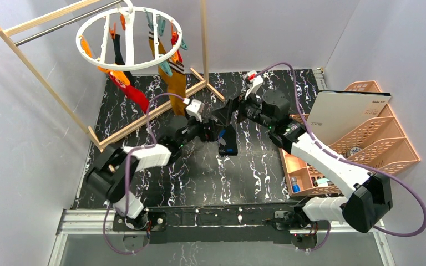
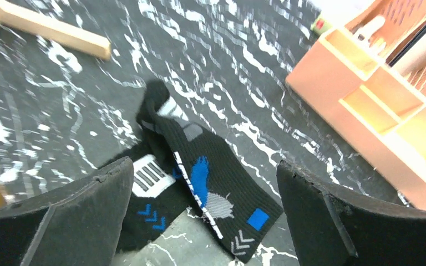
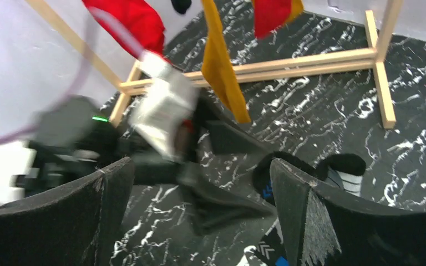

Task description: Remove the socks clipped to the hanger

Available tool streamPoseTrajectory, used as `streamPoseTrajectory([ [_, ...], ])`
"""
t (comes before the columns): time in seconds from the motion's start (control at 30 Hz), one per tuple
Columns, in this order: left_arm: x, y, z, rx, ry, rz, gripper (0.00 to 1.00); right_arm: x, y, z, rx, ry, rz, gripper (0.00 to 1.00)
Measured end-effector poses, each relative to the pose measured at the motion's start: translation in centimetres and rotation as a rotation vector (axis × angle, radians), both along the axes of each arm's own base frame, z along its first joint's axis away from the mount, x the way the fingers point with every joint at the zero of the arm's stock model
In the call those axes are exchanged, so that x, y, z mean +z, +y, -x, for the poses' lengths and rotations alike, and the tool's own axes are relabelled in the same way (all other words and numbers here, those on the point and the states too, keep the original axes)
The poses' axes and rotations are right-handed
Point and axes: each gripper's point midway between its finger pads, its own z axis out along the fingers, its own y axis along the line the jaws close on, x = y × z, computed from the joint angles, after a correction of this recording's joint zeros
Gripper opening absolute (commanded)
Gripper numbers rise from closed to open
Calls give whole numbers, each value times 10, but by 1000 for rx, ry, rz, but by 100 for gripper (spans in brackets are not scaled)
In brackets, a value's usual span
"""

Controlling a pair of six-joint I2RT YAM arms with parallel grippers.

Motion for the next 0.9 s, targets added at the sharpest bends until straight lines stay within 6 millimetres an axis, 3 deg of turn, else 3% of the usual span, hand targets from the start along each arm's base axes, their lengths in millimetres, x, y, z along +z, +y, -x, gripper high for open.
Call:
streamPoseTrajectory([
  [0.07, 30, 17, 9, 44, -65, 4, 98, -21, -4, -5, -26, 18, 55, 100],
  [0.23, 99, 57, 30, 141, -202, 2, 98, -59, 1, -21, -53, 41, 122, 89],
  [0.4, 146, 100, 48, 251, -305, -35, 98, -100, 16, -42, -51, 71, 167, 72],
  [0.5, 149, 119, 49, 303, -333, -96, 98, -110, 37, -59, -21, 79, 166, 70],
  [0.67, 134, 152, 36, 382, -298, -176, 98, -103, 71, -84, 32, 39, 111, 69],
  [0.9, 128, 227, 11, 537, -226, -186, 98, -88, 115, -107, 124, -27, 36, 66],
])
